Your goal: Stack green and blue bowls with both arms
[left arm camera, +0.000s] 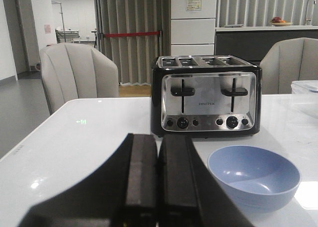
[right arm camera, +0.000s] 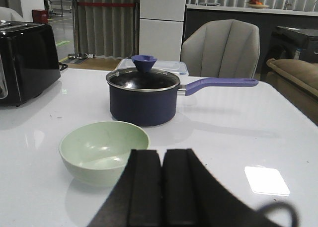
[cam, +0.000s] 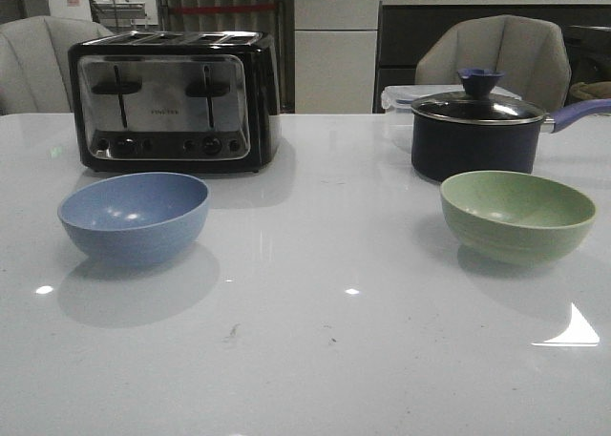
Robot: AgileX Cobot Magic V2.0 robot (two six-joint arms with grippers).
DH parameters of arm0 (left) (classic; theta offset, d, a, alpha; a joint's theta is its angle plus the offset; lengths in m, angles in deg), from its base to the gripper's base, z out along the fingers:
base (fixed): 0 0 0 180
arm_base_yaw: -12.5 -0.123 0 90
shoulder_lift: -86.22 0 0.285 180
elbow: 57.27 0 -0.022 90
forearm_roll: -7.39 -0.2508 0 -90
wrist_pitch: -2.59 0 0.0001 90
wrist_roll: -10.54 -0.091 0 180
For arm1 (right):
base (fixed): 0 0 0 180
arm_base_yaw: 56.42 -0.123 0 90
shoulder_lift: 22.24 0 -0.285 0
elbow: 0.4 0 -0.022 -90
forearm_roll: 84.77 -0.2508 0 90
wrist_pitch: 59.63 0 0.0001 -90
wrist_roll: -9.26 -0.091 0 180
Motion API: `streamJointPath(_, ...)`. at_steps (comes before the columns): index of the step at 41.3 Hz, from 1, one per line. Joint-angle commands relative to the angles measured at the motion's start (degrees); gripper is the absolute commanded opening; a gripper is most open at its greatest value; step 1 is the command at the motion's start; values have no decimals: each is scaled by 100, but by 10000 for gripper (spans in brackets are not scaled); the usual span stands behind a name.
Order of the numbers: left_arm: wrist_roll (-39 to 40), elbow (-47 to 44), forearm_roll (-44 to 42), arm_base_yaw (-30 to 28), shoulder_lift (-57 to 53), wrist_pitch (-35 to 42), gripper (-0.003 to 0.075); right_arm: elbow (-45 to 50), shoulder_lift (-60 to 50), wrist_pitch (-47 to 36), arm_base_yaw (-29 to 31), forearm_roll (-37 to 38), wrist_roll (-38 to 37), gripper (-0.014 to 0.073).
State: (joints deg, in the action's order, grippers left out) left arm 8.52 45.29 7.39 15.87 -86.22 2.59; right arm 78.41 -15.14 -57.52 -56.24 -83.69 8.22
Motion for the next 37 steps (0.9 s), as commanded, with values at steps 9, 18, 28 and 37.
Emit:
streamJointPath(9,13,-24,30,-2,-116,494,93,-15,-101,-547,-17,16,13,57)
streamJointPath(18,13,-24,30,-2,-116,494,93,-15,-101,-547,-17,16,13,57)
streamJointPath(28,13,-24,30,-2,-116,505,93,-15,-101,-547,-17,16,13,57)
streamJointPath(37,13,45,30,-2,-116,806,93,-147,-101,-552,-35,29,13,57)
